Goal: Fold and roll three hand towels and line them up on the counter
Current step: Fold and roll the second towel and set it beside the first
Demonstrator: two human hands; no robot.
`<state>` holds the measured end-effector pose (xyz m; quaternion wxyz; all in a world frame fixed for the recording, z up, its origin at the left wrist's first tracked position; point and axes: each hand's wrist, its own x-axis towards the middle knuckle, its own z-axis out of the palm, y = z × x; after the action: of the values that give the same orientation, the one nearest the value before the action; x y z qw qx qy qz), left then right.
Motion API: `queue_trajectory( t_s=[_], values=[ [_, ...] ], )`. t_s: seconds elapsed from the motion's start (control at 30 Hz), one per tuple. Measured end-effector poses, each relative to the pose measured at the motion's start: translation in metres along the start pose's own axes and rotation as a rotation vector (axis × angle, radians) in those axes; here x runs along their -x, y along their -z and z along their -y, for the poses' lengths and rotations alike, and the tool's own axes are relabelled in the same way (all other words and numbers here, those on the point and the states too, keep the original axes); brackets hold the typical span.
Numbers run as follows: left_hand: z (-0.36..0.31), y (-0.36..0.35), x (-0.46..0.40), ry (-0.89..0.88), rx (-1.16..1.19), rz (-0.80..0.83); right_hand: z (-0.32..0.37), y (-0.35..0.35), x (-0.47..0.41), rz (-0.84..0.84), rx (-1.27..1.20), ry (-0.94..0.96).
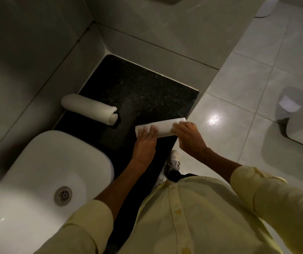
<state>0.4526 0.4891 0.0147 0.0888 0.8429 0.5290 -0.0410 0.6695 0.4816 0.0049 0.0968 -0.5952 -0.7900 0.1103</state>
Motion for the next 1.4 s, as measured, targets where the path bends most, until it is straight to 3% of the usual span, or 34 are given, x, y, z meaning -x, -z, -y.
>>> queue_trajectory(
  t_s=[0.1, 0.17, 0.27, 0.37, 0.43, 0.53, 0.57, 0.67, 0.77, 0.9, 0.97, 1.03, 1.1, 1.17, 1.2, 1.27, 1.33, 1.4],
  values=[
    [-0.001, 0.022, -0.004, 0.076, 0.069, 0.018, 0.004, 0.018, -0.016, 0.023, -0.114, -0.111],
    [0.005, 0.039, -0.023, 0.120, 0.091, 0.097, 0.004, 0.034, -0.042, 0.165, -0.118, -0.184],
    [0.017, 0.060, -0.063, 0.153, 0.124, 0.204, 0.002, 0.046, -0.073, 0.396, -0.005, -0.150],
    [0.027, 0.062, -0.084, 0.116, 0.250, 0.430, 0.001, 0.046, -0.078, 0.552, -0.157, -0.166],
    [0.035, 0.058, -0.083, 0.115, 0.424, 0.566, 0.001, 0.046, -0.072, 0.557, -0.159, -0.117],
    [0.044, 0.052, -0.082, 0.044, 0.489, 0.632, -0.001, 0.046, -0.059, 0.454, -0.148, -0.035],
    [0.059, 0.051, -0.078, 0.057, 0.490, 0.587, 0.005, 0.042, -0.074, 0.454, -0.116, 0.057],
    [0.042, 0.048, -0.073, -0.107, 0.398, 0.534, -0.010, 0.029, -0.052, 0.455, -0.179, 0.119],
    [0.049, 0.046, -0.079, -0.129, 0.328, 0.438, -0.011, 0.017, -0.065, 0.528, -0.256, 0.177],
    [0.083, 0.037, -0.096, -0.122, 0.432, 0.312, -0.010, -0.001, -0.096, 0.439, -0.391, 0.240],
    [0.097, 0.032, -0.098, -0.135, 0.446, 0.200, -0.002, -0.006, -0.110, 0.440, -0.340, 0.266],
    [0.102, 0.036, -0.095, -0.012, 0.482, 0.052, 0.004, -0.011, -0.124, 0.405, -0.370, 0.281],
    [0.098, 0.042, -0.092, 0.283, 0.627, -0.313, 0.009, -0.013, -0.145, 0.411, -0.423, 0.237],
    [0.097, 0.044, -0.088, 0.808, 0.757, -0.746, 0.014, -0.018, -0.172, 0.409, -0.417, 0.164],
    [0.102, 0.043, -0.086, 1.097, 0.832, -0.868, 0.020, -0.019, -0.186, 0.393, -0.409, 0.145],
    [0.120, 0.038, -0.090, 1.473, 1.055, -0.877, 0.034, -0.023, -0.213, 0.380, -0.413, 0.153],
    [0.130, 0.035, -0.098, 1.492, 1.146, -0.786, 0.046, -0.026, -0.238, 0.389, -0.412, 0.174],
    [0.135, 0.030, -0.110, 1.438, 1.061, -0.773, 0.059, -0.034, -0.263, 0.425, -0.389, 0.178]
  ],
)
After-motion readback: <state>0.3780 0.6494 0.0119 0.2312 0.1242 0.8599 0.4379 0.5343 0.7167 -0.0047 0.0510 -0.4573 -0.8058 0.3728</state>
